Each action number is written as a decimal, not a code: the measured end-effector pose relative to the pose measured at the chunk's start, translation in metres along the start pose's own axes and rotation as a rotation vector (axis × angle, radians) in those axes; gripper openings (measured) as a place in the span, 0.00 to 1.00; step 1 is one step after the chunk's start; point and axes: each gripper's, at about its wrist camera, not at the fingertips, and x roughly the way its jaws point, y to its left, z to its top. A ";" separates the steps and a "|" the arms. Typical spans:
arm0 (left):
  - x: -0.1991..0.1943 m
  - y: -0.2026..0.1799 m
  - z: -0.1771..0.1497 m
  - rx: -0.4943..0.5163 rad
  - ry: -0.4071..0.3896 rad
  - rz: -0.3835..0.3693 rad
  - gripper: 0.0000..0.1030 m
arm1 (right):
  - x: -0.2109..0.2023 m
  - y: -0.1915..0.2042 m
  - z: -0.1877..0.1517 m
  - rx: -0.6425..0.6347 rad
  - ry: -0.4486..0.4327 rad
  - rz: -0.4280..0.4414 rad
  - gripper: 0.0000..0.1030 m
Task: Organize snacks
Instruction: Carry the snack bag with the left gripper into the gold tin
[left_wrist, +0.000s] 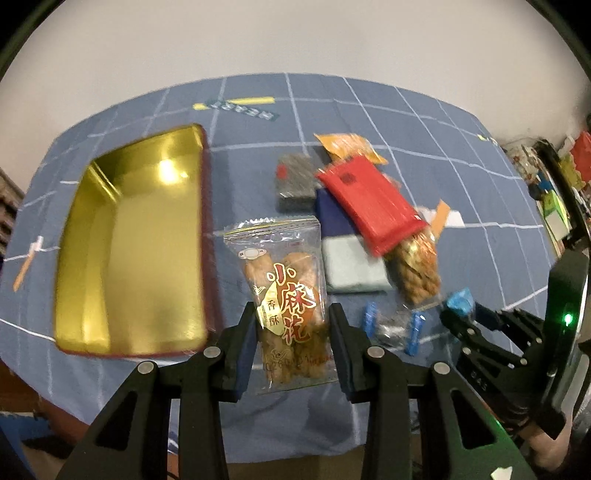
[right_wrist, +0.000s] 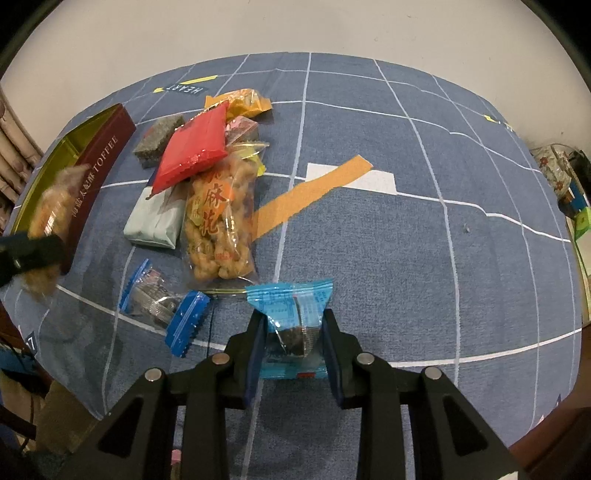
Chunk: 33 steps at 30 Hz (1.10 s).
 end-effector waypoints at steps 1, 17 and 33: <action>-0.003 0.005 0.002 -0.007 -0.009 0.008 0.33 | 0.000 0.000 0.000 -0.002 0.000 -0.002 0.29; 0.011 0.114 0.024 -0.131 -0.001 0.203 0.33 | 0.001 0.005 0.001 -0.013 0.009 -0.031 0.29; 0.057 0.149 0.010 -0.110 0.128 0.278 0.33 | 0.001 0.008 0.002 -0.015 0.019 -0.045 0.29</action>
